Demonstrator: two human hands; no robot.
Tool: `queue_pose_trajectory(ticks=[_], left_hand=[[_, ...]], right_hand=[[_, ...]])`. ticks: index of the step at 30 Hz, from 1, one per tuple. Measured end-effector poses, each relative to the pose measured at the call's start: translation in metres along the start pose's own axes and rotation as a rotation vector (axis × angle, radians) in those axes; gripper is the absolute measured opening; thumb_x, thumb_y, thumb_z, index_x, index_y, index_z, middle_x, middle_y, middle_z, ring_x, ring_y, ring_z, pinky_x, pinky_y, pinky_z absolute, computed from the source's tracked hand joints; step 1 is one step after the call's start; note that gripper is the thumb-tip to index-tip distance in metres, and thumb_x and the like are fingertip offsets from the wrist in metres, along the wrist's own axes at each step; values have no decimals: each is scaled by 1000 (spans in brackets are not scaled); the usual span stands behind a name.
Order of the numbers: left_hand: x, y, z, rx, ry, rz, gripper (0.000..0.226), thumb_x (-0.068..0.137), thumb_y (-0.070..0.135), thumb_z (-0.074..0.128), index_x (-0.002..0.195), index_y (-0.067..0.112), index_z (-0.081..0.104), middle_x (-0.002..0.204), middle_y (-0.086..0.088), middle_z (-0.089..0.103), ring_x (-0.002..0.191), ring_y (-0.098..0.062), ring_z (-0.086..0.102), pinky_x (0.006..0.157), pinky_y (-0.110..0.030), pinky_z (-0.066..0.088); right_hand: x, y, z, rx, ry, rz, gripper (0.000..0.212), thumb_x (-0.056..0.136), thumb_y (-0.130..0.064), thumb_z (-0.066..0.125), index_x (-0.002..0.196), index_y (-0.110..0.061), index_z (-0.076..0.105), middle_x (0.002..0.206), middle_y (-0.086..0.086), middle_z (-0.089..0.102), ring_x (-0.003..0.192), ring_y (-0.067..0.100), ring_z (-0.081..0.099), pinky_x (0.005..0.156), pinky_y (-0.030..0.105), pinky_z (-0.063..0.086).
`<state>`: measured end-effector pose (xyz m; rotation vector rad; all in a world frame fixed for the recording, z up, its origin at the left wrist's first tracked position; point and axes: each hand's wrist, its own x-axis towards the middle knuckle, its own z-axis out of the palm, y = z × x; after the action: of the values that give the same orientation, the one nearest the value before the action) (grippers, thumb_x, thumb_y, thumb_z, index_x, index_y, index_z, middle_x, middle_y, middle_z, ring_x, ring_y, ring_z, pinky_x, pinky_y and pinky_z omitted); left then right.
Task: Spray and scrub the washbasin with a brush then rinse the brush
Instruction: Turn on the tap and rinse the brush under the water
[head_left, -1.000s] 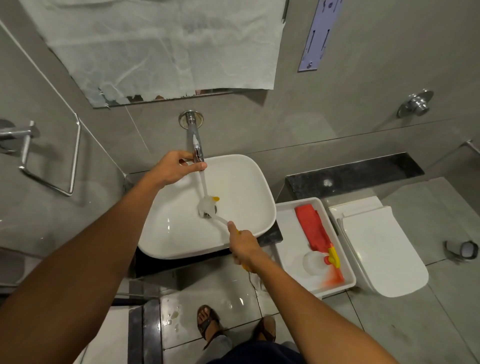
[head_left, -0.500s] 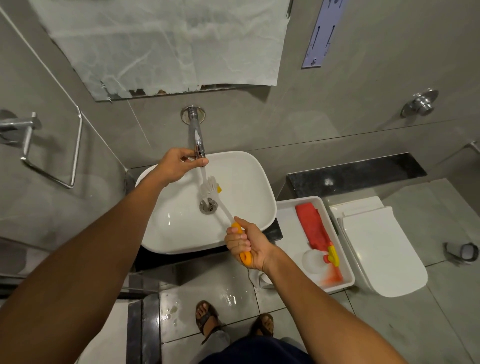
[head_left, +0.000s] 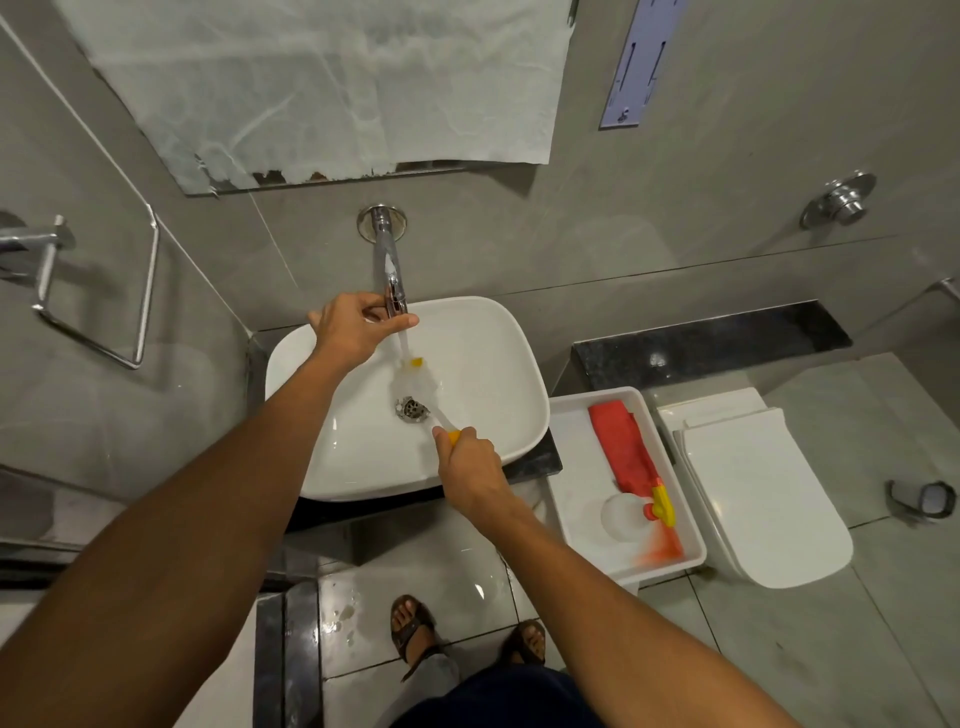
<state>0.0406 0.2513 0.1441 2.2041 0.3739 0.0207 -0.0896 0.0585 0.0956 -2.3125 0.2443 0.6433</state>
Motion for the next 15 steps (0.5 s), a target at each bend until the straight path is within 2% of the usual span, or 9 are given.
queue_pose_trajectory(ticks=[1,3,7,10,12,15], left_hand=[[-1,2,1,22,30,-10,46,79,59,88,109,24,85,99,-2,81,118,-28,63,108,-40,32],[-4,4,2,64,65,-25,47,76,63,87,103,25,85,93,-2,81,114,-26,63,99,-39,25],[1,9,6,88,129,-134,48,63,71,91,75,26,79,71,7,73,101,-24,66,95,-41,17],[6,15,13,90,192,-253,54,56,67,97,64,24,67,75,7,72,96,-24,63,107,-51,19],[5,22,20,45,224,-313,55,59,58,100,67,22,59,77,5,68,96,-26,64,112,-56,19],[1,32,29,-5,246,-374,55,64,49,100,67,21,53,80,-1,63,101,-33,66,93,-46,22]], right_hand=[[1,1,1,5,-2,7,59,106,-58,30,121,-5,54,120,18,61,110,37,62,84,42,48],[2,5,1,20,-8,16,58,106,-58,31,118,-6,54,120,18,61,109,37,62,87,43,50],[2,11,3,20,-8,15,51,106,-58,32,110,-11,51,111,15,61,100,32,64,85,44,57],[3,10,7,-68,-21,-49,40,108,-51,37,113,-14,52,107,12,58,94,29,63,80,40,58],[2,6,9,-25,-5,-54,43,106,-56,35,105,-15,49,106,13,61,87,26,60,73,36,52],[1,2,7,-20,29,-79,52,105,-61,32,104,-12,50,105,15,63,87,29,60,74,38,49]])
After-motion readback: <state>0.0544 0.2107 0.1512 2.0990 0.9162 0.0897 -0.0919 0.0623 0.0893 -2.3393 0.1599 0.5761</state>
